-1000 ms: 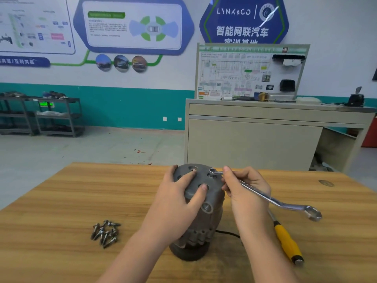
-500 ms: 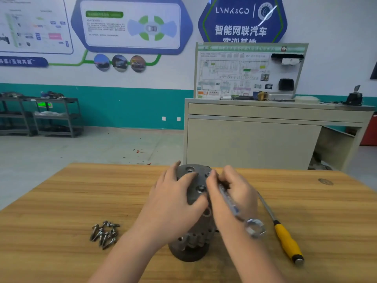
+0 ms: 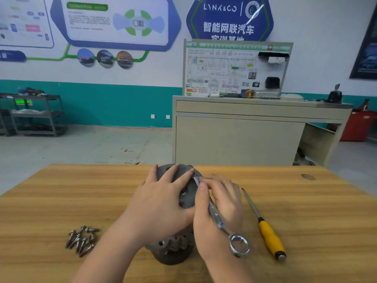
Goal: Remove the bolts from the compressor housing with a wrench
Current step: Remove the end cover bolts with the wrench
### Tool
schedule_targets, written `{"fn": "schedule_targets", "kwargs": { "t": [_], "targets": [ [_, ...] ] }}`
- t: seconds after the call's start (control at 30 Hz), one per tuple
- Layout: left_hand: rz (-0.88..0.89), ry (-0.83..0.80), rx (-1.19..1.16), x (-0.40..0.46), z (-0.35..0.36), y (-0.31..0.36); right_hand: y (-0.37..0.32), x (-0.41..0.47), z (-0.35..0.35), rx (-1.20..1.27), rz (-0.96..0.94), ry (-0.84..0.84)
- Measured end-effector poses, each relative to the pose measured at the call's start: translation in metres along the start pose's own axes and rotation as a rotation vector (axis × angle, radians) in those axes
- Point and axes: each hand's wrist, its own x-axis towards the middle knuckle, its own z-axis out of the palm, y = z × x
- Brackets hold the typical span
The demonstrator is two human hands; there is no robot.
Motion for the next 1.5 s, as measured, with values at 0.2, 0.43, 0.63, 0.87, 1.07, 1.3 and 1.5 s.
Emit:
{"fn": "schedule_targets", "kwargs": {
  "t": [0.2, 0.43, 0.63, 0.87, 1.07, 1.3, 1.5],
  "targets": [
    [0.035, 0.029, -0.021, -0.002, 0.000, -0.006, -0.001, 0.001, 0.002, -0.057, -0.065, -0.035],
    [0.104, 0.032, -0.046, 0.000, -0.002, -0.014, -0.019, -0.002, 0.007, -0.163, -0.031, -0.015],
    [0.164, 0.042, -0.057, 0.000, -0.003, -0.019, -0.022, 0.001, 0.001, -0.452, -0.094, -0.171],
    [0.206, 0.020, -0.054, 0.003, -0.006, -0.019, -0.022, 0.014, -0.009, -0.617, -0.212, -0.298],
    [0.265, 0.048, -0.070, 0.002, -0.008, -0.021, -0.020, 0.014, -0.012, -0.607, -0.205, -0.360],
    [0.337, -0.054, -0.172, 0.009, -0.012, -0.035, -0.018, 0.015, -0.020, -0.352, -0.203, -0.532],
    [0.364, -0.194, -0.165, 0.015, -0.023, -0.050, 0.029, 0.042, -0.044, 0.501, 0.160, -0.729]
  ]
}}
